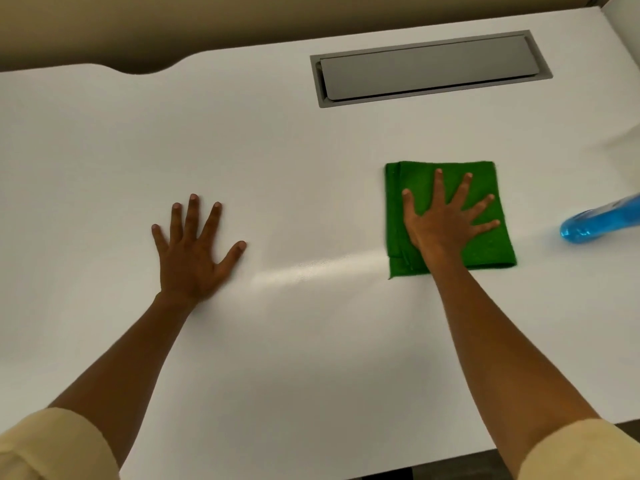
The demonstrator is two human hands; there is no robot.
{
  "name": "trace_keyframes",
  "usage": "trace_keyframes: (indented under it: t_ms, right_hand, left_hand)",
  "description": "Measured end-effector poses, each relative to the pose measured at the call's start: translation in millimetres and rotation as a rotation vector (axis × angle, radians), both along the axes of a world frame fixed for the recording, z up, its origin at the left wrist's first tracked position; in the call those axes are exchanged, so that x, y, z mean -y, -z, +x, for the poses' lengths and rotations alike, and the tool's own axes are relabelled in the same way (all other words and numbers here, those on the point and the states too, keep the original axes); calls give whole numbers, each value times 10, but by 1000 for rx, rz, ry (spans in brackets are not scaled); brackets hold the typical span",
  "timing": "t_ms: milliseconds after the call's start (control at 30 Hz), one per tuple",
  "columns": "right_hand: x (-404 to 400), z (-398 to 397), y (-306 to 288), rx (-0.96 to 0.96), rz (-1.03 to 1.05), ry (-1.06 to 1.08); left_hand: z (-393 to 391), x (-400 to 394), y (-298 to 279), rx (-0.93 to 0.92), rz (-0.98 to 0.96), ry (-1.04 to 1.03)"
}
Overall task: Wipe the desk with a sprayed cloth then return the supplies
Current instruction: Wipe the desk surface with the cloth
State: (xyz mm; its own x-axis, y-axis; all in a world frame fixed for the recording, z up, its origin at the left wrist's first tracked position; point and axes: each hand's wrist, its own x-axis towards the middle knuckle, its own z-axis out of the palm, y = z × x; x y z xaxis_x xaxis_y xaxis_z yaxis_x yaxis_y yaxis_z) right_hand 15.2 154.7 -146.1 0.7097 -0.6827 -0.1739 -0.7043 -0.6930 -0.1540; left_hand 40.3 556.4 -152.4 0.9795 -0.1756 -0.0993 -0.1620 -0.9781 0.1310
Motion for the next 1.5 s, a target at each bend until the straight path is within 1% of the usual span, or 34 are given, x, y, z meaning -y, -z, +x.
trace_keyframes:
  t_ms: [100, 267, 400, 533, 567, 633, 700, 733, 933, 1200, 1400, 1500]
  right_hand:
    - [-466, 214, -11, 17, -6, -136]
    - [-1533, 351, 3, 65, 36, -414]
    - [-2147, 119, 13, 101, 39, -571]
    - [-2367, -266, 42, 141, 20, -627]
    - [-2365, -351, 46, 153, 18, -629]
    - [-2321, -485, 50, 166, 19, -619]
    - [-2248, -587, 45, 160, 20, -604]
    - [-2206, -635, 38, 152, 22, -594]
    - [-1805, -956, 52, 116, 3, -499]
    - [-934, -1177, 53, 52, -38, -288]
    - [-295, -1055, 81, -2, -72, -134]
    - [8, -927, 96, -10, -80, -89]
  left_hand:
    - [4, -19, 15, -11, -21, 9]
    - [26, -22, -5, -5, -23, 16]
    - [45, -46, -9, -5, -70, 14]
    - [46, -84, -46, -8, -76, 64]
    - [38, -96, -52, -4, -97, 82]
    - [32, -125, -65, -21, -197, 91]
    - [36, -158, -90, -57, -287, 61]
    - [30, -168, -102, -64, -294, 48]
    - [-64, -123, -29, -16, -91, 63]
    - [32, 2, -31, -28, -75, 98]
    - [129, 46, 18, -23, -55, 103]
    - [241, -23, 38, -16, -45, 95]
